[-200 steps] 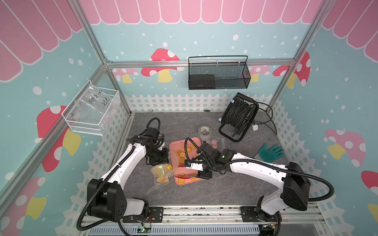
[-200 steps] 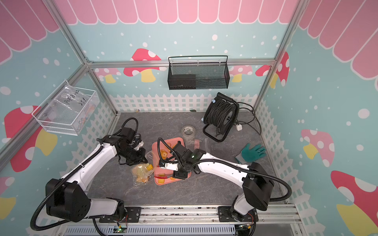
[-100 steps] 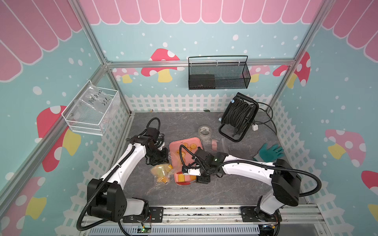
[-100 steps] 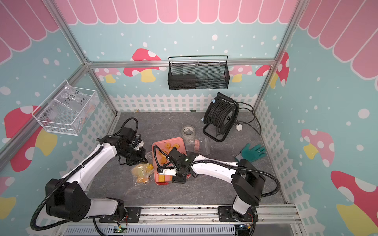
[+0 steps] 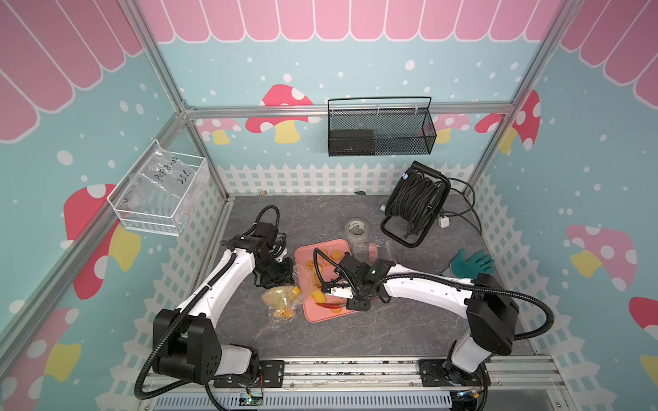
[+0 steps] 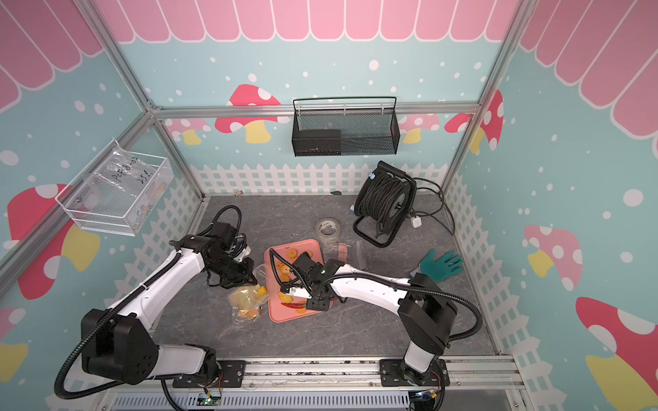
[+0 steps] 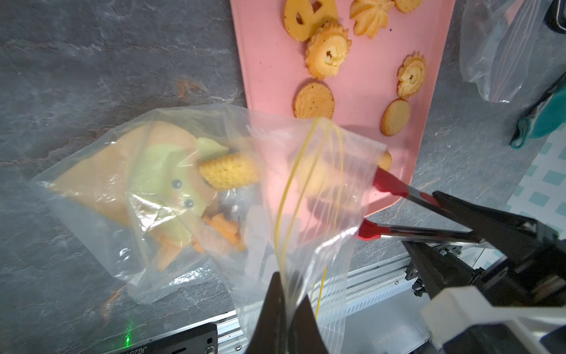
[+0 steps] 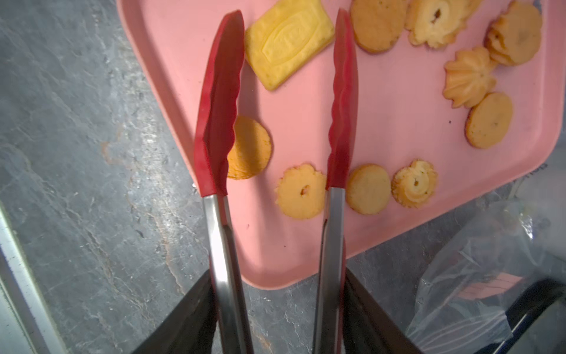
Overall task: Put the cookies into a resealable bag to prevent moisture
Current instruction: Move the cookie to the tray, then pick up the cookie from the tray.
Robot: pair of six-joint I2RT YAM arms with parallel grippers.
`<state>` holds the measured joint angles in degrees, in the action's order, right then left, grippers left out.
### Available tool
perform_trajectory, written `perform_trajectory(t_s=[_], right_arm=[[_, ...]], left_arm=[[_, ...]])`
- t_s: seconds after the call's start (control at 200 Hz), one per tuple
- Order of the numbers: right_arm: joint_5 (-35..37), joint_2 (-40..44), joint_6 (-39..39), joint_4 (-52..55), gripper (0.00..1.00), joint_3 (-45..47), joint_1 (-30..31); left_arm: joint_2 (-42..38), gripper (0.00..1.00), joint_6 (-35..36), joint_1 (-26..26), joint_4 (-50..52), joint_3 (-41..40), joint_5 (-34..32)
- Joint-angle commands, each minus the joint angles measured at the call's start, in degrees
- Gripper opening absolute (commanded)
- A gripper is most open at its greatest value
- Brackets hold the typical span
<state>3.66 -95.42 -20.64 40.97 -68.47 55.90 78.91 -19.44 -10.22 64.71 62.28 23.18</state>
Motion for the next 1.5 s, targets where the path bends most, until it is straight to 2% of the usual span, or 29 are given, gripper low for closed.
perform_trajectory(t_s=[0.0,0.27,0.575,0.776,1.086,1.496], right_arm=[[-0.82,3.11,2.27,1.51,0.62,-1.8,-1.55],[-11.47,7.81,11.2,-1.21,0.61,1.26,-1.7],[-11.73,4.94,17.46,-5.1,0.62,3.52,-0.73],[-9.28,2.17,19.75,-4.85,0.62,2.69,0.47],[-1.64,-1.68,24.0,-4.06,0.6,0.73,3.63],[0.74,-1.64,24.62,-1.94,0.54,0.01,3.78]], left_arm=[[0.32,0.0,1.03,0.02,0.58,-0.61,-0.07],[0.13,0.0,1.05,-0.04,0.55,-0.74,-0.2],[0.19,0.0,0.82,0.02,0.36,-0.33,0.29],[-0.25,0.0,0.72,0.01,0.33,-0.86,0.29],[0.0,0.0,0.74,-0.06,-0.02,-1.03,0.45],[-0.25,0.0,0.81,-0.05,-0.22,-1.55,0.55]])
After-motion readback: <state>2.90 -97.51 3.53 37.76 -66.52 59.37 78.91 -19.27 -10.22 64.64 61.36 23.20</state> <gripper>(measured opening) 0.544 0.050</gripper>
